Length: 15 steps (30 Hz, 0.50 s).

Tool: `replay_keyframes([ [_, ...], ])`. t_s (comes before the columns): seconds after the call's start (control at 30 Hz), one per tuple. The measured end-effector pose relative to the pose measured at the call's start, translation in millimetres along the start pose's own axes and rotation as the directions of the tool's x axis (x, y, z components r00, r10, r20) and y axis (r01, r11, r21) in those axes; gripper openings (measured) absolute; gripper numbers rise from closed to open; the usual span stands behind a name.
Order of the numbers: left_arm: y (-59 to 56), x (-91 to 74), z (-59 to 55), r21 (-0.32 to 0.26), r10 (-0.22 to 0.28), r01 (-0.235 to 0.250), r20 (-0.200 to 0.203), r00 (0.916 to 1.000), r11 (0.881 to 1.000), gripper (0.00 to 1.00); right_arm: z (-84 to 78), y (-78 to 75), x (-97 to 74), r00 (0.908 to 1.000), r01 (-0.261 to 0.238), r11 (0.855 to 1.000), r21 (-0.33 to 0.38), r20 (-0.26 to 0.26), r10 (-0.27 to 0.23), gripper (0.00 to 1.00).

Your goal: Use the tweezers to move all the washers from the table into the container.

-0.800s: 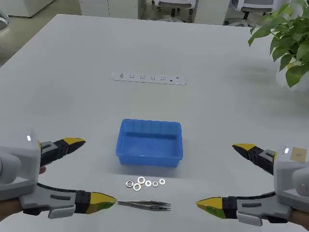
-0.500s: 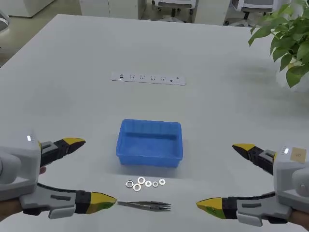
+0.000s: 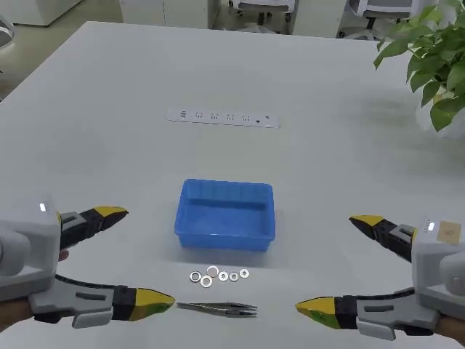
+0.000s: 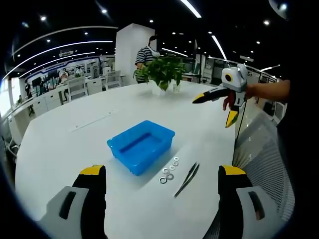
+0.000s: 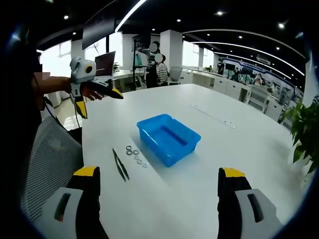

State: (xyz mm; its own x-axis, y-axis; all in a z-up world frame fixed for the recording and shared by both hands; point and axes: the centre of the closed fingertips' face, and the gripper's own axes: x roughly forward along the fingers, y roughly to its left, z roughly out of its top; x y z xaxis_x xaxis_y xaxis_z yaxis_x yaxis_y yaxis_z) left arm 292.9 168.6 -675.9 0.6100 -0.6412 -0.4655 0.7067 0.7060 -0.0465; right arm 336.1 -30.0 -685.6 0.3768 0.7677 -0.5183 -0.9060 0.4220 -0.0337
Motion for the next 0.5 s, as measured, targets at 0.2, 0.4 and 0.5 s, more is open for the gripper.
replay_keyframes([
  [0.2,-0.3,0.1,-0.2,0.004,-0.001,0.001,-0.001,1.0,1.0,0.99,0.0,0.3,-0.6,1.0,0.0,1.0,-0.003,-0.001,0.0,1.0],
  [0.4,-0.2,-0.8,-1.4,0.004,-0.001,0.001,-0.005,1.0,1.0,0.99,0.2,-0.1,-1.5,1.0,0.001,1.0,-0.005,0.0,-0.001,0.99],
  [0.5,-0.2,-0.8,-1.8,0.005,-0.001,0.001,-0.006,1.0,1.0,0.99,-0.1,0.1,-1.6,1.0,0.001,1.0,-0.008,-0.002,-0.001,0.99],
])
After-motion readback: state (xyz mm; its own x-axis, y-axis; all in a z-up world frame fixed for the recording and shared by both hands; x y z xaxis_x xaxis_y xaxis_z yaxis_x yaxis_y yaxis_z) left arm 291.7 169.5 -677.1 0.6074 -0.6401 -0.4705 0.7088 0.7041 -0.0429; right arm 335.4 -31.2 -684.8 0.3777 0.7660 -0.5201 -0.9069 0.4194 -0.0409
